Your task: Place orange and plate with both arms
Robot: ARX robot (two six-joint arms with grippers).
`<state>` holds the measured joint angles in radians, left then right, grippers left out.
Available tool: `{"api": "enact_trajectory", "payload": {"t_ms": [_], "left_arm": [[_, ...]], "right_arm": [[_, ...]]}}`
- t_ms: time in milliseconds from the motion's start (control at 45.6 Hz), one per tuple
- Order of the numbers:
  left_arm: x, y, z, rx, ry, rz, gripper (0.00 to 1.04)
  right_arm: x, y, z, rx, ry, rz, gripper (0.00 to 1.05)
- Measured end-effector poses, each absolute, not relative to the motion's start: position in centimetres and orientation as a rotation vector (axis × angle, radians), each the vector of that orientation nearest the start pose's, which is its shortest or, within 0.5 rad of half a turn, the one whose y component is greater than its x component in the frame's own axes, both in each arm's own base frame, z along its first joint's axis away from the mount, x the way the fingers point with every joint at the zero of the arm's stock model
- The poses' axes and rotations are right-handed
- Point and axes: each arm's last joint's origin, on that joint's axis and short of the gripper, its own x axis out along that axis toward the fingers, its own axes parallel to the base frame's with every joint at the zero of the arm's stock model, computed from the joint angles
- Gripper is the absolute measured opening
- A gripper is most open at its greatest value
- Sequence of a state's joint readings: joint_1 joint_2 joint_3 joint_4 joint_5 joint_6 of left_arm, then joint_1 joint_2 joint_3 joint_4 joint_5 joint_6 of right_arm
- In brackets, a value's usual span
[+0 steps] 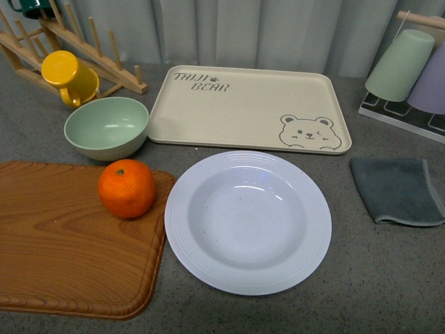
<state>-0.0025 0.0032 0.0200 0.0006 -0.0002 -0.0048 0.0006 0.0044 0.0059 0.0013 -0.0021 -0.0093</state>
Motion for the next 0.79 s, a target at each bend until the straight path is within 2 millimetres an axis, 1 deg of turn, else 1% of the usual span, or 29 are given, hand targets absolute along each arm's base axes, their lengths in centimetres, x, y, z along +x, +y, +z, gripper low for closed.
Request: {"api": "enact_trajectory", "payload": {"t_ms": [790], "left_arm": [[9.66, -0.02, 17.01, -0.005, -0.017, -0.002, 0.98]], "right_arm": [[9.76, 0.01, 16.53, -0.009, -0.003, 0.003, 0.96]]}}
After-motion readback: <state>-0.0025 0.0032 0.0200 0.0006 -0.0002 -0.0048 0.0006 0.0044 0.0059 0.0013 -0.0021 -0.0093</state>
